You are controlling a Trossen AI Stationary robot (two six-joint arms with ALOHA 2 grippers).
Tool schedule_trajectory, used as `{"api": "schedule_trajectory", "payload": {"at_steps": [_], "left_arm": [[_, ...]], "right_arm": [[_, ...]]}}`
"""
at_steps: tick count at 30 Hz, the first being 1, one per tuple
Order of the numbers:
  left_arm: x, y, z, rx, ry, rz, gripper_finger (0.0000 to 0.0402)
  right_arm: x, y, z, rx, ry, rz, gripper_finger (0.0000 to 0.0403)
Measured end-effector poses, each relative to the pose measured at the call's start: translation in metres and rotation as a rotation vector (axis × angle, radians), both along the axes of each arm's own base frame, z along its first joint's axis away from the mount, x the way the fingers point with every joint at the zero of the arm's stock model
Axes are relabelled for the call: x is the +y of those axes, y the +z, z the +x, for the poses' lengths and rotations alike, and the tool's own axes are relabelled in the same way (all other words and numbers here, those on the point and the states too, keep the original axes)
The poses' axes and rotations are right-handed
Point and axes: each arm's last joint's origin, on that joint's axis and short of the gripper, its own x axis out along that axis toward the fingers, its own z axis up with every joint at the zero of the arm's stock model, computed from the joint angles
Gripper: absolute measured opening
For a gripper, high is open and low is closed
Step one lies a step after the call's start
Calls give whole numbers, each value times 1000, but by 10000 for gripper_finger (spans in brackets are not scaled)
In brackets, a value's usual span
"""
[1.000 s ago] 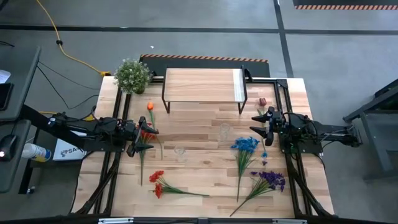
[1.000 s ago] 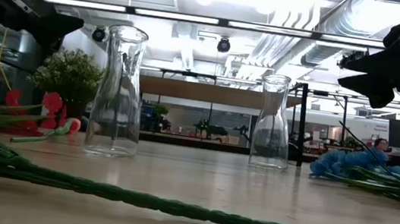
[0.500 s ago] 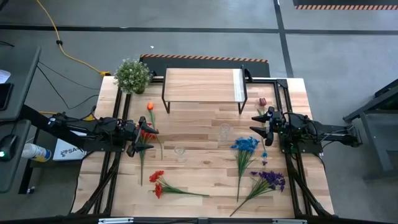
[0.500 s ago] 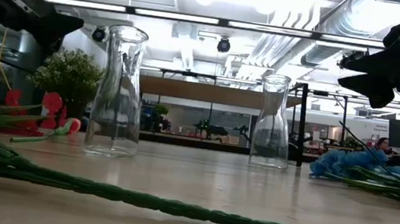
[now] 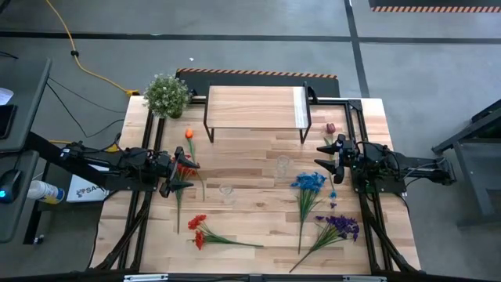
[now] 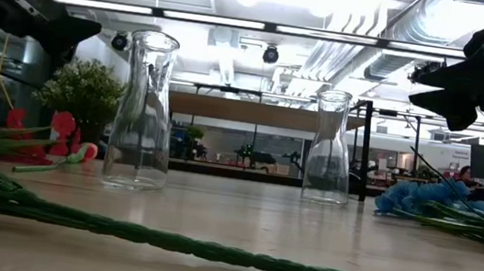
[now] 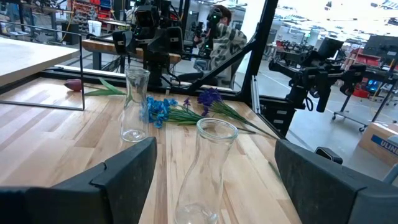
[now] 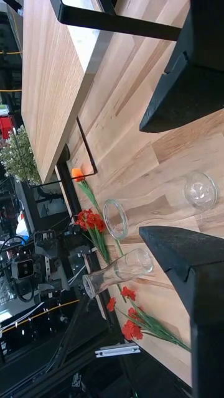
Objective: Pick and place flowers into a vace then onto a shelf
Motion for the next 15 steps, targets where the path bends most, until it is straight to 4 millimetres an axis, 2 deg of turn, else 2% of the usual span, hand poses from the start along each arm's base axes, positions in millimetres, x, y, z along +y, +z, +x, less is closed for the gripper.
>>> {"api": "schedule_trajectory", "payload": {"at_steps": [10, 15], "left_arm": [[0, 0, 0, 0, 0, -2, 358], [0, 0, 0, 15, 0, -85, 358]], "right_arm": [[0, 0, 0, 0, 0, 0, 248], [0, 1, 0, -15, 0, -1, 248]]}}
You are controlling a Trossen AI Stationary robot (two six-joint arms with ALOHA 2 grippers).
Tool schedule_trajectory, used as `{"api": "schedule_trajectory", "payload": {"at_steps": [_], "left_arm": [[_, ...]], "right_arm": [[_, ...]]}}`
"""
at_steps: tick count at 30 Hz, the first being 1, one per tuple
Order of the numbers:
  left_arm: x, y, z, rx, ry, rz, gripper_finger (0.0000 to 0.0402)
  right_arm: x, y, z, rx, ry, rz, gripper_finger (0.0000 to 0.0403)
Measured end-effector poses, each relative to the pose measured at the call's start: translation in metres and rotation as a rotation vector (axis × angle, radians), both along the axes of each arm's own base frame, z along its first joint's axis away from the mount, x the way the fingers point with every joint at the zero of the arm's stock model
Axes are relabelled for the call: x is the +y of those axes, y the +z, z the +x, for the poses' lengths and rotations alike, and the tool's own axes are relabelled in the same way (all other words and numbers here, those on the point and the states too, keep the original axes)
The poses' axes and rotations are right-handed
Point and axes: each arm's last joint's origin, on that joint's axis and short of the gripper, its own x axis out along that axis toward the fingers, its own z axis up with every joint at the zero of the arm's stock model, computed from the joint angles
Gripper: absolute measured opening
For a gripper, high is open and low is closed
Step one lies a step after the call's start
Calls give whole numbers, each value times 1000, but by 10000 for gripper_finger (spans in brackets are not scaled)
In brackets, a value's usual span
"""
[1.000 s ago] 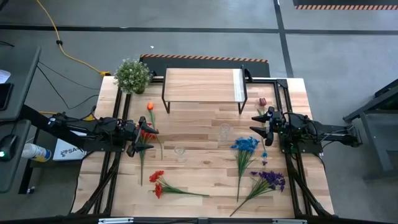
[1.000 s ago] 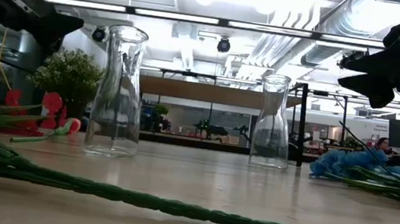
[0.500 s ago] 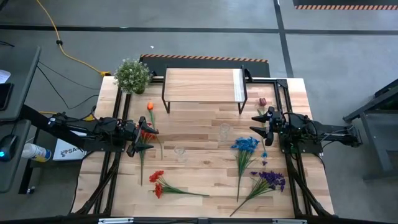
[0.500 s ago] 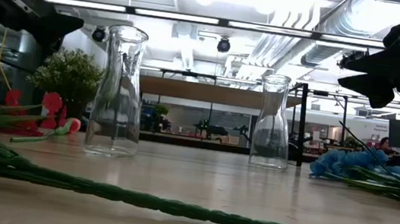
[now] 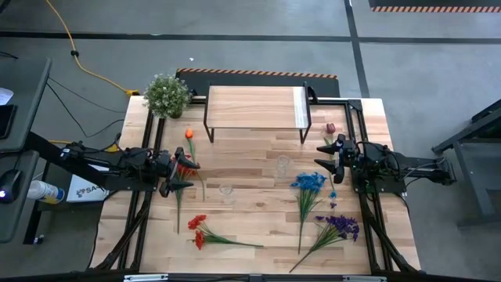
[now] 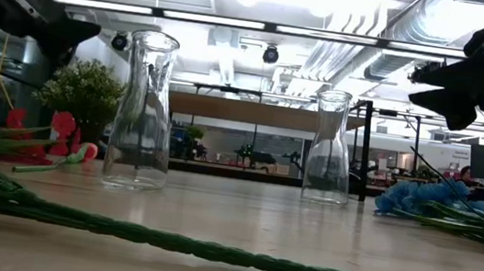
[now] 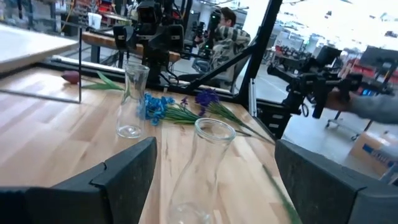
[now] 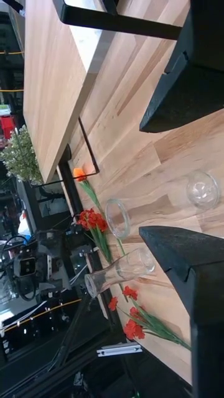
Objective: Pick and place flowers into a vace then onto a shelf
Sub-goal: Put the dark red tulip into the right transparent vase
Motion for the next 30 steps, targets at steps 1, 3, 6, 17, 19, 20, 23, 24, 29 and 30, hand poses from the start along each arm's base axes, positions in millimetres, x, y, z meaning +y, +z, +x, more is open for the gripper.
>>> {"api": "schedule_trajectory", "payload": {"at_steps": [1, 3, 6, 17, 19, 20, 23, 24, 29, 30], "left_arm": [[0, 0, 0, 3, 1, -15, 358], [0, 0, 0, 7, 15, -54, 358], [1, 3, 0, -13, 44, -107, 358], [4, 63, -15, -195, 25, -160, 358], [4, 76, -20, -237, 7, -166, 358], [5, 83, -23, -259, 2, -169, 358], [6, 100, -31, -307, -14, -174, 358], [6, 105, -33, -323, -16, -177, 358], [8, 123, -43, -384, -20, -188, 358], [8, 125, -44, -390, -20, -189, 358]], "right_arm": [[0, 0, 0, -9, 0, 1, 248], [0, 3, 1, -48, -4, 38, 248], [0, 13, 1, -183, -14, 171, 248], [1, 57, -12, -676, 73, 314, 248], [1, 63, -15, -737, 77, 276, 248], [1, 65, -17, -759, 76, 252, 248], [1, 70, -20, -816, 68, 187, 248], [1, 72, -22, -838, 66, 169, 248], [0, 78, -28, -918, 14, 136, 248], [0, 78, -28, -927, -1, 145, 248]]}}
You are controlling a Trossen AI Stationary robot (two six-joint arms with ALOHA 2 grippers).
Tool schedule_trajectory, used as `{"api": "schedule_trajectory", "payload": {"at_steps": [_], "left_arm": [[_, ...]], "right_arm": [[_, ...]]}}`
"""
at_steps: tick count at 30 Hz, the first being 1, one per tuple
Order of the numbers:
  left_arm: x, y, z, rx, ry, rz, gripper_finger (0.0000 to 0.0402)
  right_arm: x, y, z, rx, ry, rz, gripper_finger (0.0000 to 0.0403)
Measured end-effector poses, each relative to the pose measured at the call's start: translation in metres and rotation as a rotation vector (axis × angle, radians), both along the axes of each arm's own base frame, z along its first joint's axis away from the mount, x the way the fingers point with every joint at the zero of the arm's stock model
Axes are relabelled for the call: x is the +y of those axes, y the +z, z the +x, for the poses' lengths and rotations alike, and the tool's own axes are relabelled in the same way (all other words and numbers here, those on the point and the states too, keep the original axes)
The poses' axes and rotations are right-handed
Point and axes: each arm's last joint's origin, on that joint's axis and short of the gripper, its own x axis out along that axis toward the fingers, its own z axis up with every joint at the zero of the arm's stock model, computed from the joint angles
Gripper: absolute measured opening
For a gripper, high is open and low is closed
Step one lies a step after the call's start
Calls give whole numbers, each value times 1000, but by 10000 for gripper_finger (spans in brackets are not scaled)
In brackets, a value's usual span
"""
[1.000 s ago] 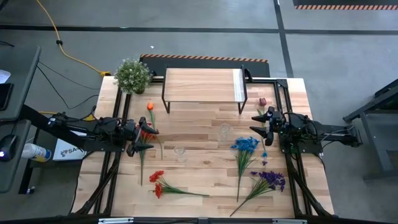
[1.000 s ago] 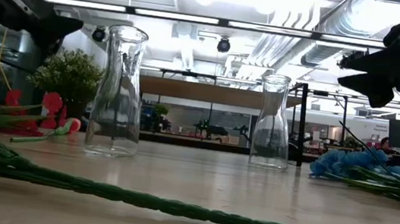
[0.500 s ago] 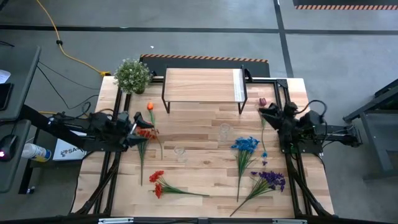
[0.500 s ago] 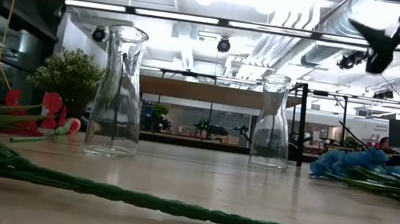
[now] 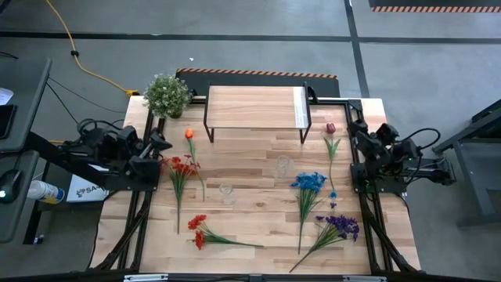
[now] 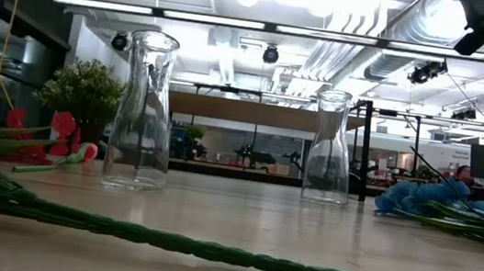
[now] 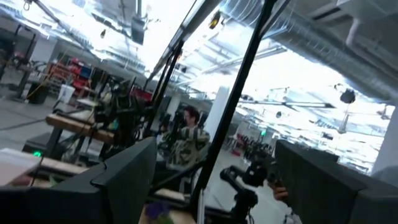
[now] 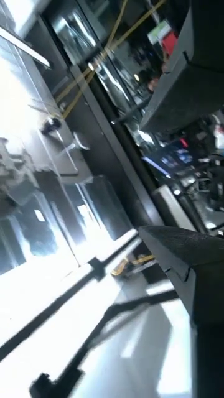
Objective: Pick and place flowers into a vace then onto a shelf
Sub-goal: Put the dark red tulip into the right transparent vase
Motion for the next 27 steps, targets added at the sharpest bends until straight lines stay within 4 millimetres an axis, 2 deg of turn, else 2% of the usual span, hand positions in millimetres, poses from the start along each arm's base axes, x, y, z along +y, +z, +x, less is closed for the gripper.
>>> {"api": "schedule_trajectory", "payload": {"at_steps": [7, 13, 20, 24, 27], "left_arm": [[0, 4, -2, -12, 0, -2, 358], [0, 3, -2, -10, 0, -1, 358], [0, 3, -2, -6, 1, -1, 358], [0, 3, -2, -7, 0, -1, 358], [0, 3, -2, -7, 0, -2, 358]], "right_arm": [[-2, 1, -1, -14, -55, 41, 248], [-3, 1, -2, 14, -178, 2, 248], [-2, 3, -4, -10, -152, -26, 248], [-1, 16, -9, -46, -129, -62, 248], [1, 36, -18, -49, -141, -139, 248]]}}
